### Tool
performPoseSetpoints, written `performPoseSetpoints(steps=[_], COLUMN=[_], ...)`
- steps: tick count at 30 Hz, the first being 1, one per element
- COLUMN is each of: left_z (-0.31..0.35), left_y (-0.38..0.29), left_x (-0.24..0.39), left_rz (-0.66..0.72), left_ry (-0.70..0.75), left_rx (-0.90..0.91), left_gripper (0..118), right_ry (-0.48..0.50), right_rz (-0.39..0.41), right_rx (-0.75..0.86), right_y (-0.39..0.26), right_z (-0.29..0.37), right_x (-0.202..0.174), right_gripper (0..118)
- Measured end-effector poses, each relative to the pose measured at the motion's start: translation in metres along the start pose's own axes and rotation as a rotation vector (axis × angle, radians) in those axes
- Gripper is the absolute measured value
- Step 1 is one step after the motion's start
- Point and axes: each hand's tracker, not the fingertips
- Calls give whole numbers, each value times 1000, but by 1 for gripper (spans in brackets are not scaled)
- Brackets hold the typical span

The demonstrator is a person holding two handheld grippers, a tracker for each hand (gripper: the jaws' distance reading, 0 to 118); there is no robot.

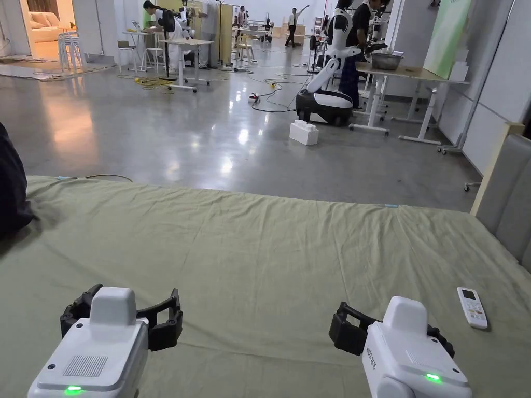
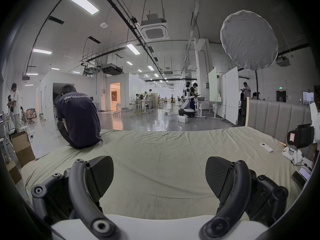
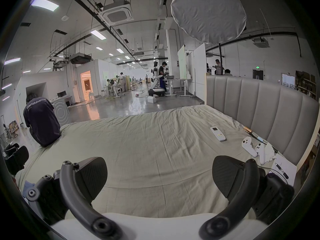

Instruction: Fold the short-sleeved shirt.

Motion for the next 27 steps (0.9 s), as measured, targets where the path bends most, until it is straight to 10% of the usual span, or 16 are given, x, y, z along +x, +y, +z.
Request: performPoseSetpoints(steps=[27], left_z=[-14], left_y=[1], left_x=[-10], left_rz=[-6], left_ry=[-2], left_rx=[4], left_gripper=[107], right_ry=[34], right_rz=[75], right_rx=[165], right_y=[-3], right_z=[-8], right_x=[8], right_gripper=[118])
